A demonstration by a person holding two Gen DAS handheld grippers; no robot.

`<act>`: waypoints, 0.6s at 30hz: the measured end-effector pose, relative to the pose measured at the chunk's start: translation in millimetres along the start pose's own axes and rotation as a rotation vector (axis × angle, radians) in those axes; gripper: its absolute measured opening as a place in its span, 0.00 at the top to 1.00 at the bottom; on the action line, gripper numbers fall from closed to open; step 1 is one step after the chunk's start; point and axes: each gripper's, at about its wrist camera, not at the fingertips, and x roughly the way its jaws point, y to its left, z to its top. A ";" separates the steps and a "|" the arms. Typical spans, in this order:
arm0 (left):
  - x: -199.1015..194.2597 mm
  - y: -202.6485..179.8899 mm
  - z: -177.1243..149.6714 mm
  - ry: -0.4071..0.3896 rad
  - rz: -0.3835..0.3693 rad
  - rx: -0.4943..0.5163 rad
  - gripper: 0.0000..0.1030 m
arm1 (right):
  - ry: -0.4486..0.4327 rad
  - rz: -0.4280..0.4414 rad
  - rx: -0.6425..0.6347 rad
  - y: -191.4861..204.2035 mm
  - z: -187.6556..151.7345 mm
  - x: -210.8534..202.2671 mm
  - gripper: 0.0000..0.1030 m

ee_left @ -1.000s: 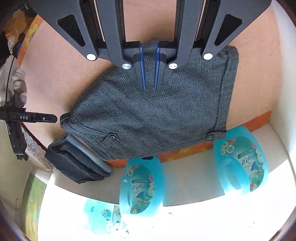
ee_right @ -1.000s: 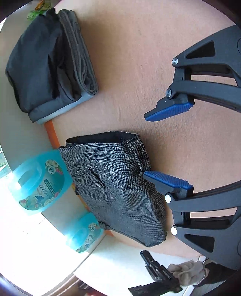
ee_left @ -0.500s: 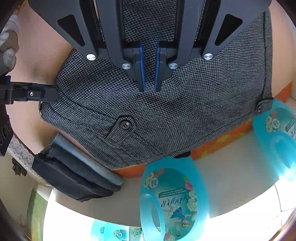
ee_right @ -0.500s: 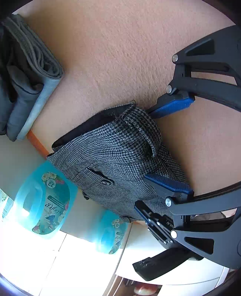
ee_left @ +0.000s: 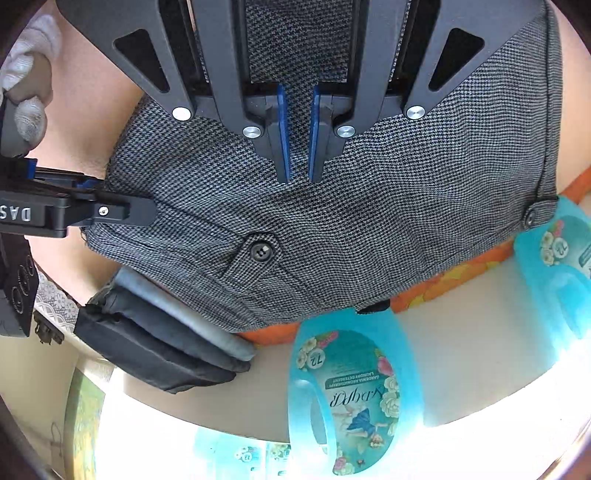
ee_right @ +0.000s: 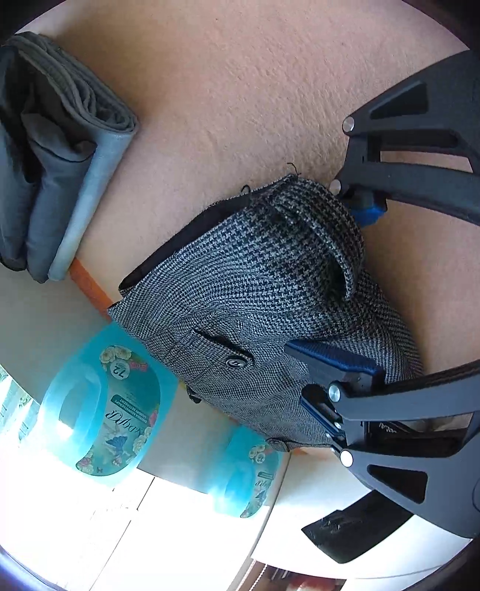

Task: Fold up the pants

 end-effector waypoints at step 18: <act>-42.1 40.3 -47.9 0.015 -0.036 -0.137 0.86 | -0.208 -0.150 -0.436 112.6 -9.0 -36.4 0.74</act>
